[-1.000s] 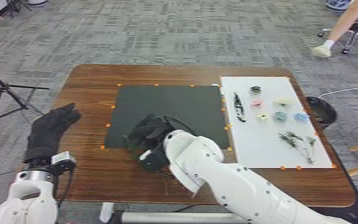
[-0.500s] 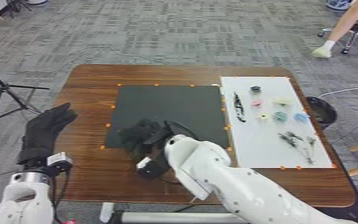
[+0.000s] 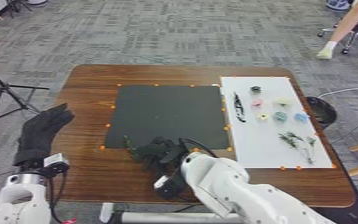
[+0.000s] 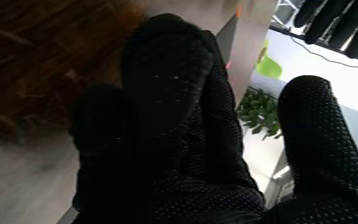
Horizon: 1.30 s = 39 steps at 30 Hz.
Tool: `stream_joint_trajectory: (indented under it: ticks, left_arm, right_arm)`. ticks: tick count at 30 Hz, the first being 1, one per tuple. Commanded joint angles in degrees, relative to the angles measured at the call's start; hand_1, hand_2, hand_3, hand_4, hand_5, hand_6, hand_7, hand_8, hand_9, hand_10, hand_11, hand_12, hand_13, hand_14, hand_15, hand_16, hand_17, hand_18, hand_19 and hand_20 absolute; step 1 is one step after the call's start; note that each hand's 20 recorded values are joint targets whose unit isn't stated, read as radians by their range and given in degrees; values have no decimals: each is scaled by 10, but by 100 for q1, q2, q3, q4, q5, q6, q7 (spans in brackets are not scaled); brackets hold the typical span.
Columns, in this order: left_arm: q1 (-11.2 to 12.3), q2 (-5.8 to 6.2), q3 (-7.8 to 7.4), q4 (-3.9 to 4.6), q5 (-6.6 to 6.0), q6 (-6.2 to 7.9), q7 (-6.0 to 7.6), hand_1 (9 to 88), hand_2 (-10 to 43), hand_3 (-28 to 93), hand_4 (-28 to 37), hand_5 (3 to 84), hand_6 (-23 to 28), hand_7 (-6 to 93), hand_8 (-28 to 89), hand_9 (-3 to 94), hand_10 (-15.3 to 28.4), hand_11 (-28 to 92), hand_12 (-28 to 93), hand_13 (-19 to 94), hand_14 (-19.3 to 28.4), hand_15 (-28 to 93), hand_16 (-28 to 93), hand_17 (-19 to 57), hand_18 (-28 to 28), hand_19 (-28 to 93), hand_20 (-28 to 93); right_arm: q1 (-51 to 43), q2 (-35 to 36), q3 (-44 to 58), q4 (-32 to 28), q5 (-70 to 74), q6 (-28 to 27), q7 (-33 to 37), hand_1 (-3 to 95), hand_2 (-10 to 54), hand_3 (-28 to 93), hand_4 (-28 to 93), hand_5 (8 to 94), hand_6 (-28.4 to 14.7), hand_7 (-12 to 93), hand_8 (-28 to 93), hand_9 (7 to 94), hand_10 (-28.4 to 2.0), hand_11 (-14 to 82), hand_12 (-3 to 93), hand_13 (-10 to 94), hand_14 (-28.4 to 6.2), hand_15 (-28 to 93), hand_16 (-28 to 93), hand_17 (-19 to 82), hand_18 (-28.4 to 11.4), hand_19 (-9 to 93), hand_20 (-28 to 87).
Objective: Arrange flowers
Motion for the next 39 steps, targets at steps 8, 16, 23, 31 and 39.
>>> stream_joint_trajectory:
  ticks: [8,16,23,31,39]
  left_arm:
    - [-15,-52,31,-47,11,-31,16,219,41,711,-283,509,37,134,-71,495,152,205,116,379,190,242,0,69,130,116,208]
    - [-106,-34,85,-5,7,-70,10,220,41,709,-283,508,38,133,-70,494,152,204,116,379,189,241,1,68,131,116,208]
    - [-190,-14,150,40,9,-78,-25,221,41,709,-283,507,37,133,-71,494,152,203,117,378,189,241,0,67,131,116,207]
    - [-216,-23,187,65,12,-133,-7,220,41,709,-283,507,37,134,-71,493,152,203,117,378,189,241,0,67,131,116,207]
    - [-304,-12,243,87,11,-155,14,220,40,710,-283,508,37,133,-71,494,152,203,117,378,189,240,1,68,131,116,207]
  right_arm:
    - [232,-408,-72,456,35,-931,125,260,91,551,-86,680,-42,136,-46,730,-153,94,118,926,-54,430,343,552,-168,927,403]
    - [370,-593,-138,645,1,-887,-59,260,93,545,-83,668,-44,115,-46,708,-151,91,115,917,-59,428,342,543,-171,922,403]
    - [353,-730,-25,927,6,-913,-322,258,94,546,-81,653,-41,112,-45,690,-144,89,114,907,-58,434,343,531,-170,919,410]
    - [411,-805,-13,970,-142,-996,-461,250,93,560,-84,617,-43,96,-47,637,-142,79,108,878,-67,436,336,503,-175,899,425]
    - [628,-897,-28,1172,-626,-1068,-643,243,94,570,-90,570,-57,62,-49,545,-141,63,94,845,-79,427,321,472,-185,861,436]
